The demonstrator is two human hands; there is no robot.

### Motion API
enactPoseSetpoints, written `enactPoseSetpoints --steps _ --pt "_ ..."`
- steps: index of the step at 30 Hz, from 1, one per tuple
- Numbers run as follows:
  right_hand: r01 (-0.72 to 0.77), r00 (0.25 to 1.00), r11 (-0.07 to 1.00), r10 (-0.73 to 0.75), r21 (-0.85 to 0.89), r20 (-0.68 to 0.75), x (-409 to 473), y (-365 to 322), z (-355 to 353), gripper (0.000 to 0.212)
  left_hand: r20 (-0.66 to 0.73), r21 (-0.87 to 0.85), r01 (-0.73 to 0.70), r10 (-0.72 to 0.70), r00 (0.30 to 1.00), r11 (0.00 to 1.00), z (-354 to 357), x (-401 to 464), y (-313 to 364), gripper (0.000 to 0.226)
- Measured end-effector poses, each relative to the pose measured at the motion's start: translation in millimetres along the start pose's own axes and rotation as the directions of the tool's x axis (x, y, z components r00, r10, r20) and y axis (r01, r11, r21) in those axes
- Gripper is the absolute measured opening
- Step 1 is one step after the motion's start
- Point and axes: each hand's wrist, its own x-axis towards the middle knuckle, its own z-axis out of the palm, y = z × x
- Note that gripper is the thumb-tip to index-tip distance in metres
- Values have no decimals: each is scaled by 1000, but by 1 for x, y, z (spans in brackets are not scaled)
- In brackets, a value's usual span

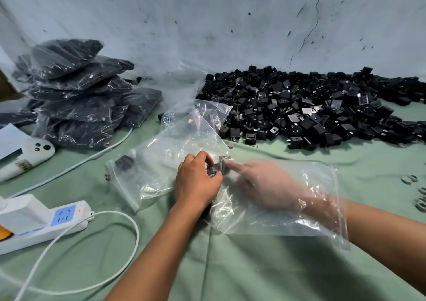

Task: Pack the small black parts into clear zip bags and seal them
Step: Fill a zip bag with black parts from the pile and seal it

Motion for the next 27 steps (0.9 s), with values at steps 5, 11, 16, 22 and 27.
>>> enactPoseSetpoints --steps 5,11,16,22,27 --pt "-66 997 987 58 144 57 12 -4 -7 52 -47 14 -47 47 998 999 8 4 -5 26" --pt "-91 959 966 151 243 -238 3 -11 8 42 28 51 -9 8 1000 999 8 20 -4 30" --pt "-142 959 973 181 184 -219 -1 -2 31 58 51 55 26 -29 998 998 4 25 -3 27" --pt "-228 944 972 235 57 -231 5 3 49 84 52 63 23 -26 998 998 2 22 -2 29" --pt "-187 964 981 174 -50 -204 8 8 54 65 82 50 5 -9 997 999 0 21 0 30"
